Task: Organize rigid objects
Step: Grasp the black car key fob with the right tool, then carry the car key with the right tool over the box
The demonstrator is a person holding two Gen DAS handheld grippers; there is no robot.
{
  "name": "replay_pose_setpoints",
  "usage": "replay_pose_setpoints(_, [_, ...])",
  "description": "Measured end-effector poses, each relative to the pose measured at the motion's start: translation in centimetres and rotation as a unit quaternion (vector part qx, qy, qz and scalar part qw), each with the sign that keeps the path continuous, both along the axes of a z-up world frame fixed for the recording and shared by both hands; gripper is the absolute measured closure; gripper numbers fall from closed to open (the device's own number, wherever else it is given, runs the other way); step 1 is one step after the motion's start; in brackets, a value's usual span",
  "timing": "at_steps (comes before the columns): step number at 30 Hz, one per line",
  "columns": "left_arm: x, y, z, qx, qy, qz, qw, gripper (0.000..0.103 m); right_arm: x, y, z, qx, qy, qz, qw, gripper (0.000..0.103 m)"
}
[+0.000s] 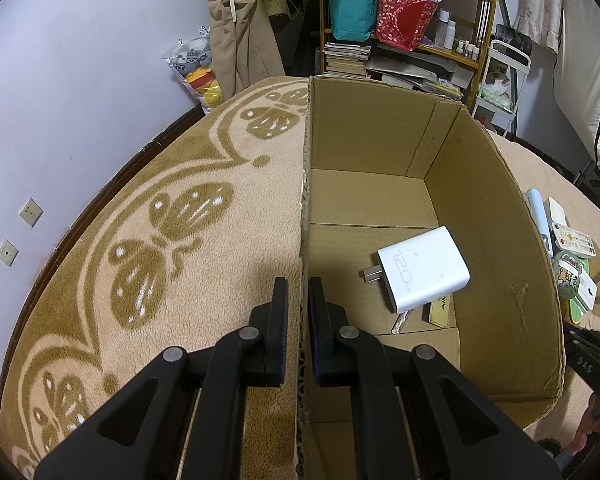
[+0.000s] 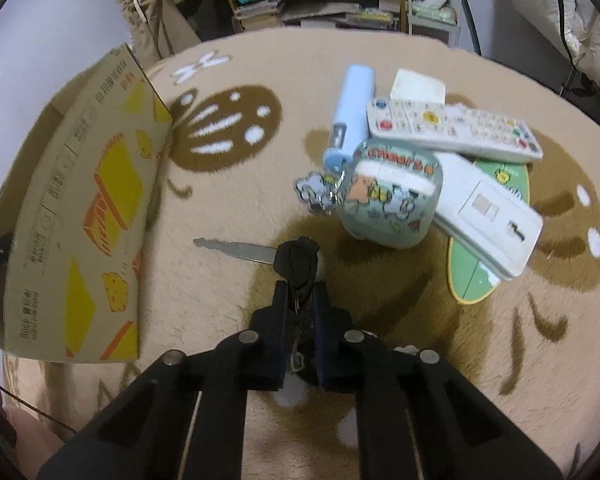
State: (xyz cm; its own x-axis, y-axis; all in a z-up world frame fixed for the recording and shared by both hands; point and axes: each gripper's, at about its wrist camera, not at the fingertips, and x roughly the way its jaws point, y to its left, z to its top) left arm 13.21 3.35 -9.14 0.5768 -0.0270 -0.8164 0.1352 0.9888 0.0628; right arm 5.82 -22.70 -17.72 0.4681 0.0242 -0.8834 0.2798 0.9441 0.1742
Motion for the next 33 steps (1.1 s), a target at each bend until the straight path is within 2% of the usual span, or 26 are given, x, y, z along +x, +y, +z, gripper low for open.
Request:
replay_pose_setpoints(6, [0.0, 0.0, 0.0, 0.000, 0.000, 0.000, 1.0000, 0.094, -0.7, 0.0, 2.0, 0.001, -0.029, -0.002, 1.000, 0.091])
replay_pose_setpoints(15, [0.0, 0.1, 0.0, -0.001, 0.000, 0.000, 1.0000, 0.094, 0.5, 0.8, 4.0, -0.002, -0.057, 0.010, 0.998, 0.091])
replay_pose_setpoints(33, [0.0, 0.1, 0.0, 0.000, -0.001, -0.001, 1.0000, 0.094, 2.6, 2.9, 11.2, -0.008, -0.139, 0.042, 0.989, 0.091])
